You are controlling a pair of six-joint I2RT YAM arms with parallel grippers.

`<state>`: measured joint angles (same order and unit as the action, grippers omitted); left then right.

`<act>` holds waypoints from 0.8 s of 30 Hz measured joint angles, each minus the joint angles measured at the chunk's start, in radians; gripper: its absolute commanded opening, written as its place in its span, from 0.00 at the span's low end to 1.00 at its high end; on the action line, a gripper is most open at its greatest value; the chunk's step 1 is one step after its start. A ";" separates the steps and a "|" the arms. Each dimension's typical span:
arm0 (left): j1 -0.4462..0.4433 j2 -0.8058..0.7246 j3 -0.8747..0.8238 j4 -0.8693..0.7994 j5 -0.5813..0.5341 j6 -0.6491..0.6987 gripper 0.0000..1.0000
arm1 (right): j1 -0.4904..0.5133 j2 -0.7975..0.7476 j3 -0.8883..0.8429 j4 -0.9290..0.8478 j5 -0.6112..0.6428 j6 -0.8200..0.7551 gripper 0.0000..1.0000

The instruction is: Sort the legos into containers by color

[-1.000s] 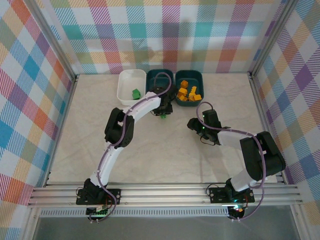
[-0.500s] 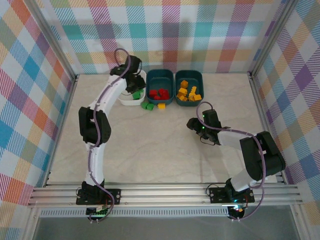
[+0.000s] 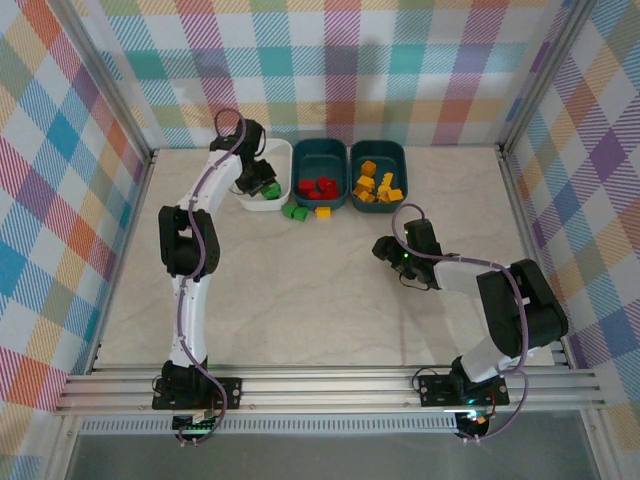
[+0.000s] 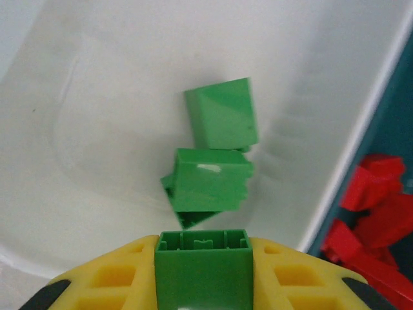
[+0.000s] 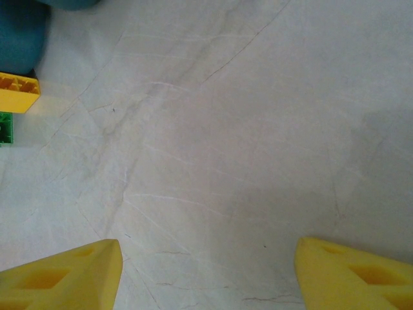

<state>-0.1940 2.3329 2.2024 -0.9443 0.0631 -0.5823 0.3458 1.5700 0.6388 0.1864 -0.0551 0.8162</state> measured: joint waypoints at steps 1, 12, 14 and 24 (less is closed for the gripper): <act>0.003 0.010 0.003 -0.003 0.000 0.001 0.32 | 0.000 0.000 0.000 0.000 0.000 0.000 0.71; 0.013 0.077 0.115 -0.037 0.008 0.015 0.39 | 0.000 0.007 0.007 -0.003 -0.011 0.011 0.72; 0.013 0.083 0.118 -0.039 0.007 0.021 0.48 | 0.000 0.007 0.008 -0.004 -0.011 0.011 0.72; 0.013 0.133 0.222 -0.074 0.007 0.026 0.57 | 0.000 0.011 0.013 -0.007 -0.011 0.011 0.72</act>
<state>-0.1814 2.4657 2.4245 -1.0180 0.0704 -0.5564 0.3458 1.5806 0.6514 0.1795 -0.0662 0.8272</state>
